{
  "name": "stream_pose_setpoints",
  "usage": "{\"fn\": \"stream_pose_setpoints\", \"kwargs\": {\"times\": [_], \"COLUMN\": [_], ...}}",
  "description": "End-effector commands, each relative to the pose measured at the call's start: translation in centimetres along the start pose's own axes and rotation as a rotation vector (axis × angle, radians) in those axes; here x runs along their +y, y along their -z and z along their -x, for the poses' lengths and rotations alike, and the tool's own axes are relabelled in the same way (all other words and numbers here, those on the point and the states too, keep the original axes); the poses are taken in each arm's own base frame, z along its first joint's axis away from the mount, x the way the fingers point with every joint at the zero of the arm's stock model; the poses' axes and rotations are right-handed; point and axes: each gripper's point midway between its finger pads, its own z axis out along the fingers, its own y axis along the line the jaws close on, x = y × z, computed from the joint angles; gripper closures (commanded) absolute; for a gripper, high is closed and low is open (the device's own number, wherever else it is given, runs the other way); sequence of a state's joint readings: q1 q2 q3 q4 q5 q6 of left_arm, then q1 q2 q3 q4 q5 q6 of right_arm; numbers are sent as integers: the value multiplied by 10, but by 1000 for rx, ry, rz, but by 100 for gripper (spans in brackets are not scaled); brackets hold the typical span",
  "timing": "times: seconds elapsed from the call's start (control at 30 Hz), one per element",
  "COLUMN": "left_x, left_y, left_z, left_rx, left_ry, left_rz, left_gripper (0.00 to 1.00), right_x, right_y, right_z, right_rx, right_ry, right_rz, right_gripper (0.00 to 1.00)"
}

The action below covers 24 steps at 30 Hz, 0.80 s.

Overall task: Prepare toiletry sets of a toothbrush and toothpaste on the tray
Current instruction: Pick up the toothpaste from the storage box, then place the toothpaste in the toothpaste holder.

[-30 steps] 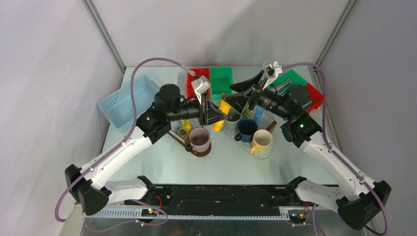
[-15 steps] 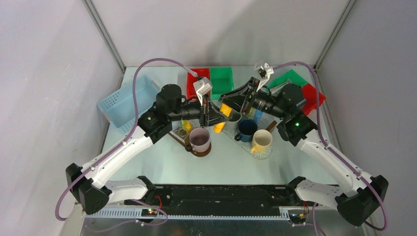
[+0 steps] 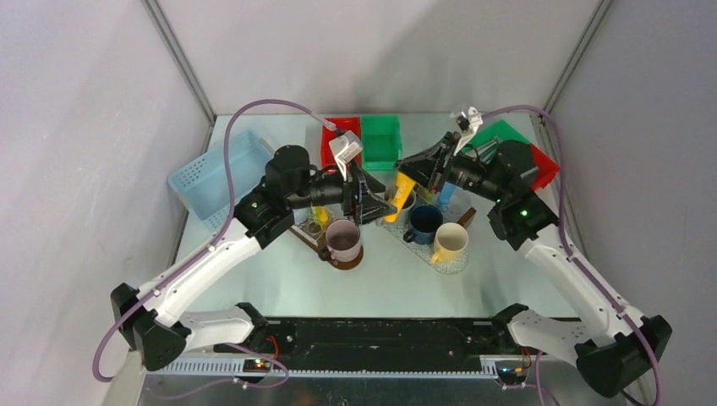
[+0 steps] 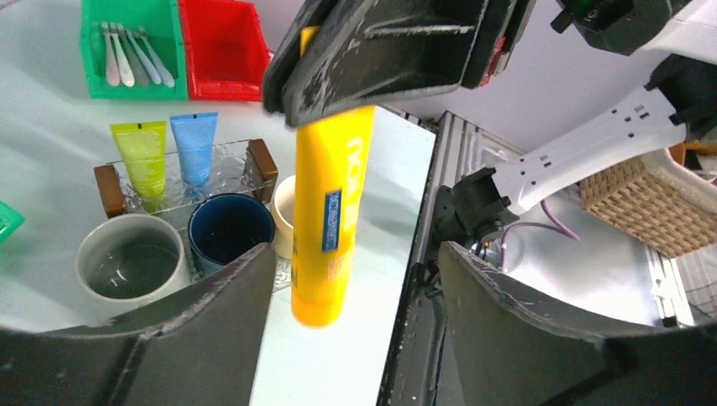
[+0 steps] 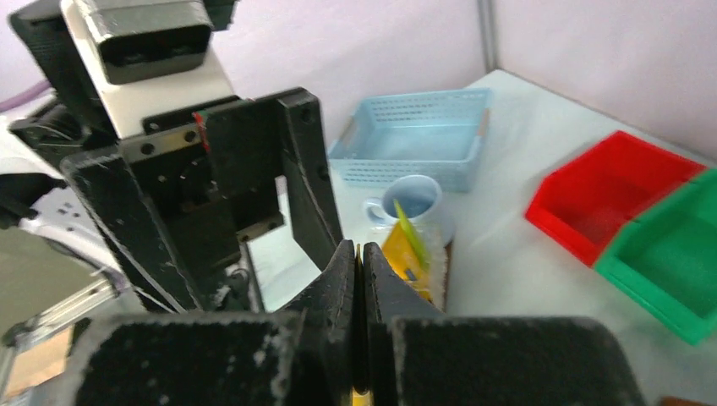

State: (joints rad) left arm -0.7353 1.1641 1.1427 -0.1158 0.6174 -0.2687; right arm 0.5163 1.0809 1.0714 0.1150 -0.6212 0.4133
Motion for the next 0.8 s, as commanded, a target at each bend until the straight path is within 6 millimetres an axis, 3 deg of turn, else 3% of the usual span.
{"fn": "stream_pose_setpoints", "kwargs": {"times": [0.0,0.1,0.27,0.5,0.77], "left_x": [7,21,61,113,139], "left_y": [15,26,69,158,247], "left_z": [30,37,55,70,61], "left_rx": [-90,-123,-229,-376,-492], "left_ry": [-49,-33,-12,-4,-61], "left_rz": [92,172,409,811,1205], "left_gripper": [21,13,4,1,1], "right_x": [-3,-19,-49,-84,-129], "right_y": [27,46,75,105,132], "right_z": [33,35,40,38,6], "right_rx": [-62,-61,-94,-77,-32], "right_ry": [166,214,317,409,439], "right_rz": [-76,-168,-318,-451,-571], "right_gripper": [100,100,100,100,100]}}
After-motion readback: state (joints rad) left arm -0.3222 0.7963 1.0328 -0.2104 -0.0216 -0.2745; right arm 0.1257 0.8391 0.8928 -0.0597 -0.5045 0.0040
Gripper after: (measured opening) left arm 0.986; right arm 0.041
